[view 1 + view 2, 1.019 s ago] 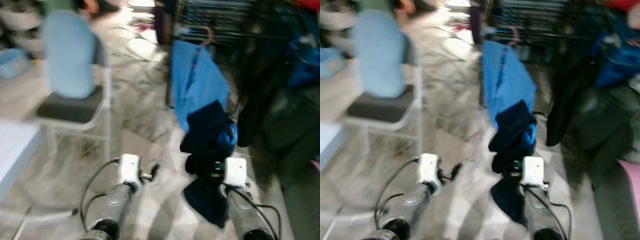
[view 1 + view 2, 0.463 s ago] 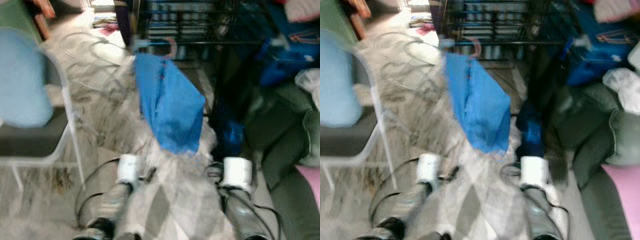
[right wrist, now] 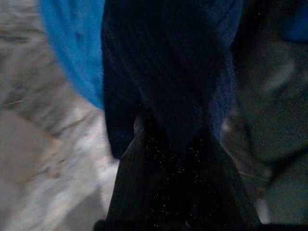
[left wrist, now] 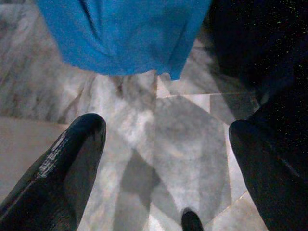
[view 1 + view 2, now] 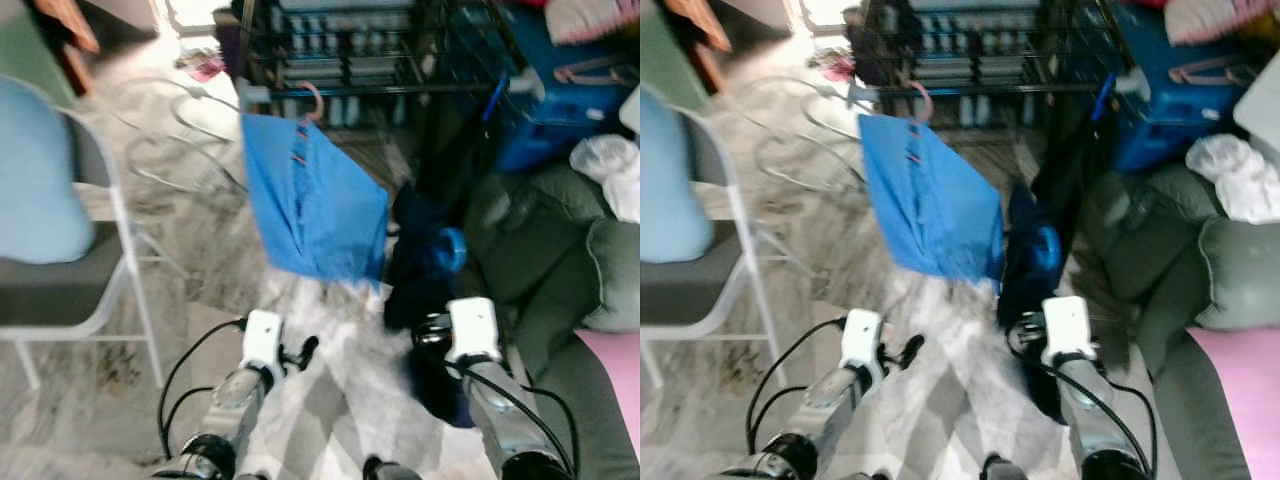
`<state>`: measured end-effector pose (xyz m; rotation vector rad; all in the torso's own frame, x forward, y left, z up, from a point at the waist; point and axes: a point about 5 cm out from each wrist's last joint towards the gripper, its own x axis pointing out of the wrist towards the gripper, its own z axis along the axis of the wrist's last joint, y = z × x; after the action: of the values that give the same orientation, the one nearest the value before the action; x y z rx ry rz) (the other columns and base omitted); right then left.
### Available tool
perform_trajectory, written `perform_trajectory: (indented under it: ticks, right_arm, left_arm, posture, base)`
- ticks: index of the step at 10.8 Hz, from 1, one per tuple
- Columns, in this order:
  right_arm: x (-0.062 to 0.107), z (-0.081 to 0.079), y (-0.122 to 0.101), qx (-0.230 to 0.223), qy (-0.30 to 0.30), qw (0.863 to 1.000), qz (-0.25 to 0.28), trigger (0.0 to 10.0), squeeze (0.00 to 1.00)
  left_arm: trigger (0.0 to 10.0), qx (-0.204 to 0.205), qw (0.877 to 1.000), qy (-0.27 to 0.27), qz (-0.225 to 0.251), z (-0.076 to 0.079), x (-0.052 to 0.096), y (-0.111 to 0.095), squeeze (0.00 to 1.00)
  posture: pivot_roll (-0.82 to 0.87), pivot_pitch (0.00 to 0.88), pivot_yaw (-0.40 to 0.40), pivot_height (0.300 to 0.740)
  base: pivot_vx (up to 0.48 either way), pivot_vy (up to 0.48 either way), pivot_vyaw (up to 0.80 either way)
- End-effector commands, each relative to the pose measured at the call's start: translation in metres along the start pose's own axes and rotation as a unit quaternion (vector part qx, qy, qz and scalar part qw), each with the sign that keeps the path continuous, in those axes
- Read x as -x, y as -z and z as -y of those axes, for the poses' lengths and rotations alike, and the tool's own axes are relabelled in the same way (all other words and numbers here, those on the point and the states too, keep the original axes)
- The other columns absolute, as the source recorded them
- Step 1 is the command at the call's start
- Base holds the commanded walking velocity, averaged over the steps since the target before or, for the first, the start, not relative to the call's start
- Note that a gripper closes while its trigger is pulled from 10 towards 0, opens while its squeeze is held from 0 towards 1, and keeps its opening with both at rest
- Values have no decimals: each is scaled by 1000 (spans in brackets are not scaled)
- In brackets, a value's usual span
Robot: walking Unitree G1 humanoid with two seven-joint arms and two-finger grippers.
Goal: Hang hanger
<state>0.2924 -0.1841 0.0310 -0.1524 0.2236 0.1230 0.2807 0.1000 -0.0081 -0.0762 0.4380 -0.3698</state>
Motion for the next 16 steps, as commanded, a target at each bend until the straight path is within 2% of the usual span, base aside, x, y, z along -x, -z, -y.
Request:
perform_trajectory:
  ticks: [1,3,6,9,11,13,16]
  right_arm:
    - [-4,-2,-14,2,-24,999,23,10000,0]
    - [1,-15,-14,3,-101,994,28,10000,0]
    - [11,-25,-16,-14,-179,983,27,10000,0]
    - [13,-2,-15,-16,-125,992,22,10000,0]
    - [7,40,-27,0,24,999,30,10000,0]
    - [3,49,-36,-8,46,998,42,10000,0]
    - [-16,46,-59,-34,62,995,63,10000,0]
  left_arm:
    - [10000,5,1000,-10,-26,-1,4,12,0]
    - [10000,5,999,-20,-41,-5,7,19,0]
    - [10000,2,998,-24,-54,-5,9,23,0]
    - [10000,3,1000,-14,-27,-5,3,9,0]
    - [10000,2,1000,-1,7,-5,1,-2,0]
    - [10000,3,1000,6,21,-2,-1,-9,0]
    - [10000,3,999,19,37,4,-4,-14,0]
  posture:
    - [-122,158,36,740]
    - [-119,159,36,740]
    - [-131,159,43,740]
    - [-136,160,47,740]
    - [-139,166,53,740]
    - [-140,169,54,740]
    - [-143,173,57,740]
  base:
    - [0,0,0]
    - [0,0,0]
    - [0,0,0]
    - [0,0,0]
    - [0,0,0]
    - [139,0,0]
    - [304,0,0]
